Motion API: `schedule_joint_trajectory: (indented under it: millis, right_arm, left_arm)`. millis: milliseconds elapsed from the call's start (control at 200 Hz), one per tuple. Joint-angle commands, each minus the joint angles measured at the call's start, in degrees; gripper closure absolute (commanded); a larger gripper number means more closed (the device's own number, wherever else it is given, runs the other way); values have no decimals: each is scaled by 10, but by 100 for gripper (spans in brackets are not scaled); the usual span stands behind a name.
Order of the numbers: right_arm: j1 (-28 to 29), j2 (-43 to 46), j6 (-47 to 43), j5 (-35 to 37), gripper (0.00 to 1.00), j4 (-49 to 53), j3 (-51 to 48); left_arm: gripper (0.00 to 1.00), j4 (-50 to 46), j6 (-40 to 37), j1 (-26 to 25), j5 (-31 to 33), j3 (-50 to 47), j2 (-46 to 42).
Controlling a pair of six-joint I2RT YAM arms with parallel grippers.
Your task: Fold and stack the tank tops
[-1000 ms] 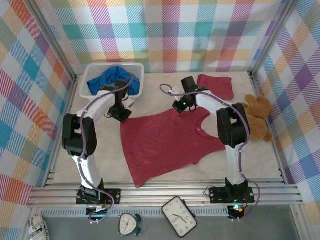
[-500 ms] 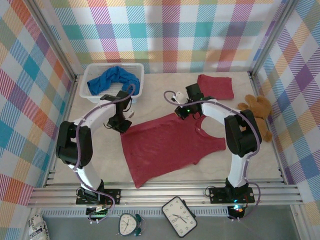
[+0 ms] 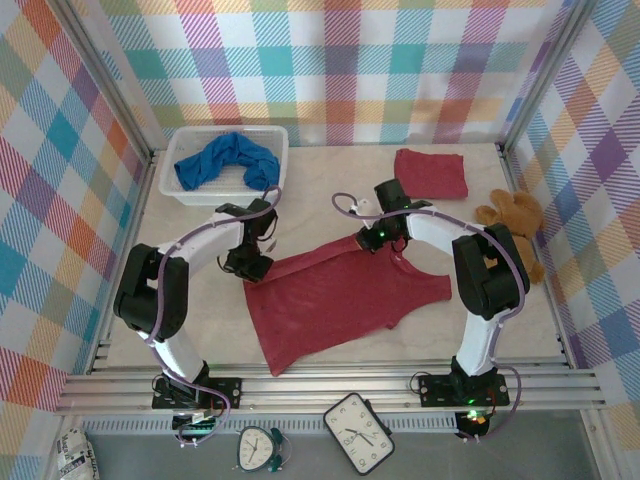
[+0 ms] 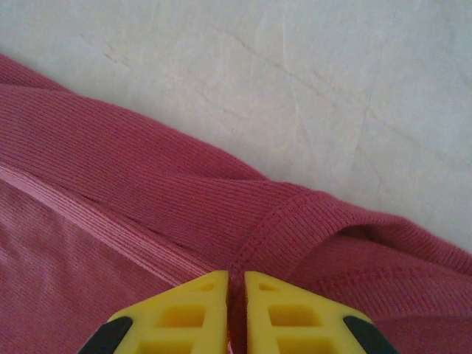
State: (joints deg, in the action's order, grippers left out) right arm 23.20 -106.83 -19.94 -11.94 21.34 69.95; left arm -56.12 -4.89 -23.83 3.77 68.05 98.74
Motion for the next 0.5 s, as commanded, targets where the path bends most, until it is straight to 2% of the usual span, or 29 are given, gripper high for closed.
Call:
schedule_joint_trajectory:
  millis: [0,335,410,495]
  right_arm:
    - [-3,12,18,1,83,50,-6]
    - [-3,26,54,-13,77,88,-35]
    - [-3,31,59,-23,77,91,-36]
    - [-5,48,70,-31,76,89,-34]
  left_arm:
    - [100,7,30,-10,6,-17,3]
    - [97,-3,71,-10,66,-25,19]
    - [90,-5,71,-11,62,-27,16]
    - [86,-10,69,-15,44,-31,9]
